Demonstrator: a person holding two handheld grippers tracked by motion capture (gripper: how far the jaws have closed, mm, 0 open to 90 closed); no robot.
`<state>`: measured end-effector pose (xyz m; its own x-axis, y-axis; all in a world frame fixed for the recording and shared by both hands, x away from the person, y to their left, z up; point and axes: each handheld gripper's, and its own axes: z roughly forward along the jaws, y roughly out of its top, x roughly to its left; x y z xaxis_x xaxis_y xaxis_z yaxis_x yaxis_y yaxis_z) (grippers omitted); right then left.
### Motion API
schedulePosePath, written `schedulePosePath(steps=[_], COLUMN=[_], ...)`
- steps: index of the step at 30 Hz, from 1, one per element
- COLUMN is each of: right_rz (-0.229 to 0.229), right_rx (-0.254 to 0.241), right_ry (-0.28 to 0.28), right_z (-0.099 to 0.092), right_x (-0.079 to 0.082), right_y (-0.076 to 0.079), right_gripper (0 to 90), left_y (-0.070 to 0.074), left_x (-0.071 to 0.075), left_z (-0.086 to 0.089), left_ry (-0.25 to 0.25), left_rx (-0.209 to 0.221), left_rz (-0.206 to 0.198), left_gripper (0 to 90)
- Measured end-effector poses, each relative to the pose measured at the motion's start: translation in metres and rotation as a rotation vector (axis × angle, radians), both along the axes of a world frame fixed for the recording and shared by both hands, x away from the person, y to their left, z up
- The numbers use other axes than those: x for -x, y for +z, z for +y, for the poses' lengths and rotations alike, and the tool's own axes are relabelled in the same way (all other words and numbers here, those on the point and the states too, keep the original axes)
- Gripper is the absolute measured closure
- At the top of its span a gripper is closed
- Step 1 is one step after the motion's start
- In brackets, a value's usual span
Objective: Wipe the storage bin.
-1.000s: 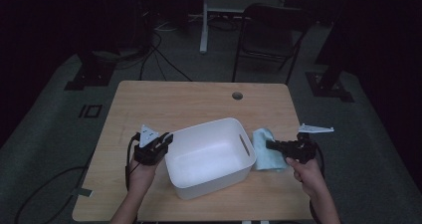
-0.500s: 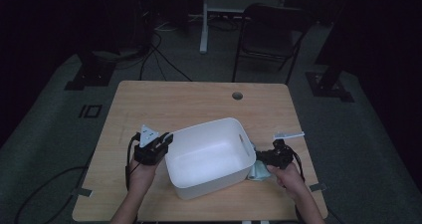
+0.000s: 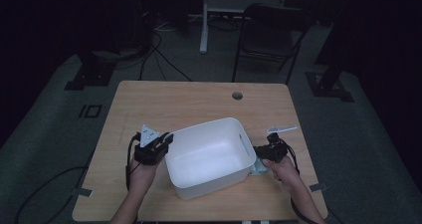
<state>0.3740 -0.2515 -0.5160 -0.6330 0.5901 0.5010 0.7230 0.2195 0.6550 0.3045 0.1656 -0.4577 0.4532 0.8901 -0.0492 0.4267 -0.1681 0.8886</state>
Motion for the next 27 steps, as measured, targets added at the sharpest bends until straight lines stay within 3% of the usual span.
schedulePosePath(steps=[4, 8, 11, 15, 18, 27], right_rz=[0.023, -0.019, -0.043, -0.007, 0.013, -0.016], right_rx=[0.028, -0.034, -0.002, -0.014, 0.012, 0.033], right_ry=[-0.004, -0.015, -0.01, -0.013, -0.02, -0.018], right_z=[0.003, 0.001, 0.007, 0.008, 0.011, 0.011], right_x=[-0.006, -0.011, -0.015, -0.021, -0.024, -0.026], right_y=[-0.008, 0.008, 0.015, 0.005, -0.004, -0.007], right_gripper=[84.2, 84.1, 84.3, 84.4, 84.4, 81.1], left_y=[0.0, 0.0, 0.0, 0.0, 0.0, 0.0], left_x=[0.0, -0.001, 0.0, 0.0, 0.0, 0.0], left_z=[0.0, 0.001, 0.0, 0.0, 0.0, 0.001], left_ry=[-0.005, -0.008, -0.002, 0.003, 0.001, -0.003], left_rx=[-0.003, -0.001, -0.004, -0.003, -0.001, 0.001], left_rz=[0.0, 0.001, 0.001, 0.0, 0.0, 0.001], left_gripper=[79.1, 79.1, 79.1, 79.1, 79.0, 79.0])
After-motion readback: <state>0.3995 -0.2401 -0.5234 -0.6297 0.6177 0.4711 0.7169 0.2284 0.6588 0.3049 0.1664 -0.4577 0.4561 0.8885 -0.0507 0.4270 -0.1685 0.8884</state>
